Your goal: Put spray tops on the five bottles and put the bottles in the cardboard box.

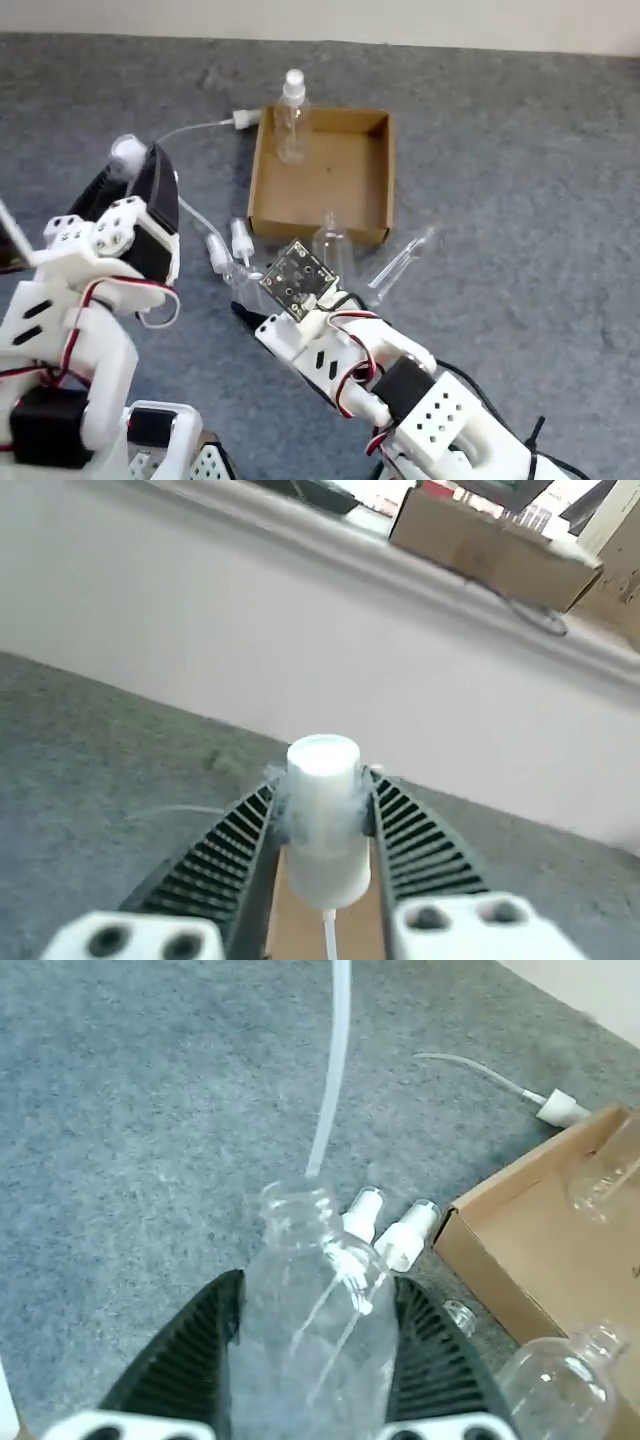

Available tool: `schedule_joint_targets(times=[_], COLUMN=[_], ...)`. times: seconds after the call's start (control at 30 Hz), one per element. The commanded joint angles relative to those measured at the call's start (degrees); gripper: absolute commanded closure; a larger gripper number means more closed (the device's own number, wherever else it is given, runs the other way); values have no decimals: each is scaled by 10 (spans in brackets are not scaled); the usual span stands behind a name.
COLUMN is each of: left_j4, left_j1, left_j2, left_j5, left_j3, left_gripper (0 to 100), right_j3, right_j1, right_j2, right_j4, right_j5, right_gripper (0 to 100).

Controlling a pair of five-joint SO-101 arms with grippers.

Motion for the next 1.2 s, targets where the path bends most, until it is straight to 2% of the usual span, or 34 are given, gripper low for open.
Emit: schedule_joint_targets(times=[0.0, 0.3, 0.43, 0.63, 0.87, 1.17], left_j4=[-5, 7, 28, 42, 42, 61], left_j1=[-5, 66, 85, 87, 89, 132], left_j2=[0, 0, 0, 0, 0, 0], left_j5=[1, -2, -21, -69, -69, -72], left_j3=[31, 87, 91, 131, 152, 149], left_gripper=[996, 996, 996, 996, 996, 996], right_j3=[-4, -6, -7, -16, -35, -51], right_j1=[7, 10, 16, 24, 27, 73], right_j2=[-15, -17, -14, -13, -12, -10], right_j4=[-15, -16, -73, -111, -116, -117], right_j5=[-6, -40, -83, -83, -84, -85], right_gripper=[995, 995, 995, 995, 995, 995])
